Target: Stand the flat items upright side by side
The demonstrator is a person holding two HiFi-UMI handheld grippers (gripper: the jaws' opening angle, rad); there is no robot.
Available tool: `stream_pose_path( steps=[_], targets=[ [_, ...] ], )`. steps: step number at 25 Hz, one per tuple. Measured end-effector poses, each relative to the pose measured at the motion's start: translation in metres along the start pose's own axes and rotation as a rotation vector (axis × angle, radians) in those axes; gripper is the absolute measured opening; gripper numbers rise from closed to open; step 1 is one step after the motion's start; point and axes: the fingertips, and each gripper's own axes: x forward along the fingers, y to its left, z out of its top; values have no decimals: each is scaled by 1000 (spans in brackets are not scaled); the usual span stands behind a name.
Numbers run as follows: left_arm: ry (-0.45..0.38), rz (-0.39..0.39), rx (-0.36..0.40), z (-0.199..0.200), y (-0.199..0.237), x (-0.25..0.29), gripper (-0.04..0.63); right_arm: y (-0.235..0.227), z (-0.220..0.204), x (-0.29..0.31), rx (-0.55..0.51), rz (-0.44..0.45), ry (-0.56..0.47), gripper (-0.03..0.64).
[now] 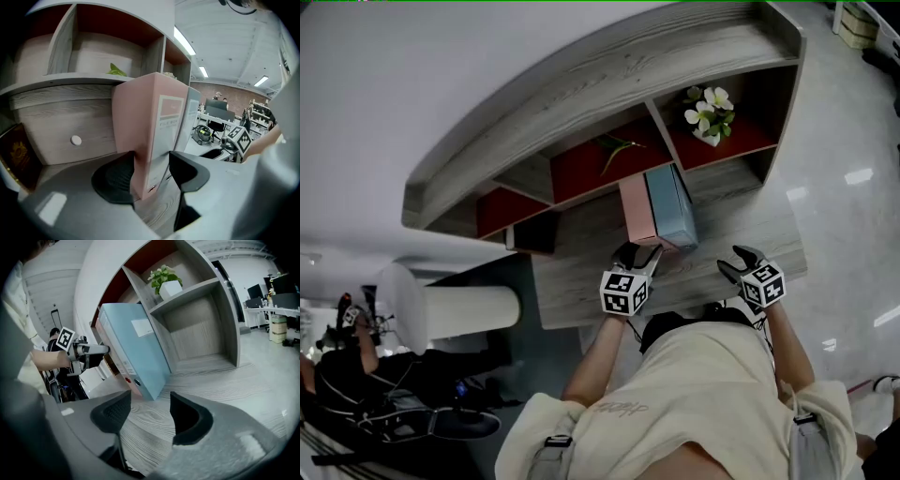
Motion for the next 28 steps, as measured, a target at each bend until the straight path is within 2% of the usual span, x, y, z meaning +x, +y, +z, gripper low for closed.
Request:
stream_pose_path(
  steps=[11, 14, 16, 20, 25, 28],
  targets=[
    [-1, -26, -56, 6, 4, 11, 258, -11, 4, 2, 3, 25, 37, 261],
    [4, -11, -68, 3, 2, 6, 228, -6, 3, 5, -2, 43, 48, 261],
    [10, -6, -72, -3, 0, 4, 222, 1, 9, 7, -40, 50, 49, 261],
    [38, 12, -93, -20, -4, -3, 223, 13, 32, 22, -112, 19, 19, 262],
    [65, 49, -124, -37, -6, -22, 222, 31, 52, 48, -107, 42, -3, 264],
    [72, 79, -138, -46, -1, -35, 221, 31, 58, 58, -69, 35, -9, 262]
  ],
)
